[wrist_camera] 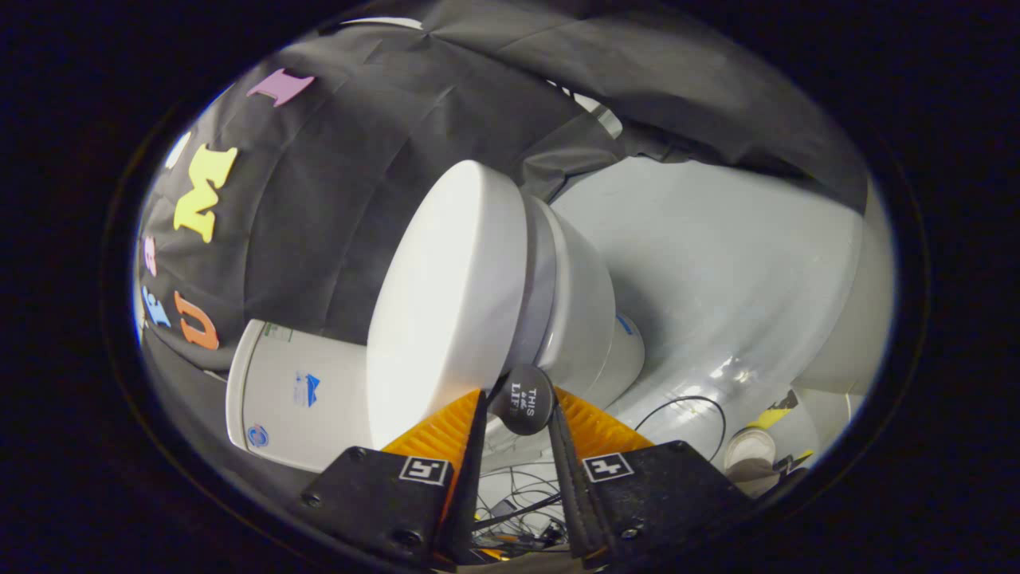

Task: Open the toilet lid.

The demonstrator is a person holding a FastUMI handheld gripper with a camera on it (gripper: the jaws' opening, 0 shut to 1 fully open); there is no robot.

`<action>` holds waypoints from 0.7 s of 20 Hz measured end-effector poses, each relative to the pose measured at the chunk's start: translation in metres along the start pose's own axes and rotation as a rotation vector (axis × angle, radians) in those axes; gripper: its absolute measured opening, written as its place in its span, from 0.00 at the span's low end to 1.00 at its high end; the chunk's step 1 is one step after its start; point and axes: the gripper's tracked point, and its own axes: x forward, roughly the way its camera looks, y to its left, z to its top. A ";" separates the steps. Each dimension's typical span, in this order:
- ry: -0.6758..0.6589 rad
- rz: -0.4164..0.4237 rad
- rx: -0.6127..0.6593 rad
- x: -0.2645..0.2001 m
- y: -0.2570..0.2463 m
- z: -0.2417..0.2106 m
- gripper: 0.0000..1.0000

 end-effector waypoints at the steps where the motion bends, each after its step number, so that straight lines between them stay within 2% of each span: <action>1: -0.009 0.011 0.026 0.002 0.001 0.002 0.41; 7: -0.032 0.012 0.080 0.002 0.000 0.010 0.26; 14: -0.028 0.026 0.184 -0.002 0.005 0.012 0.15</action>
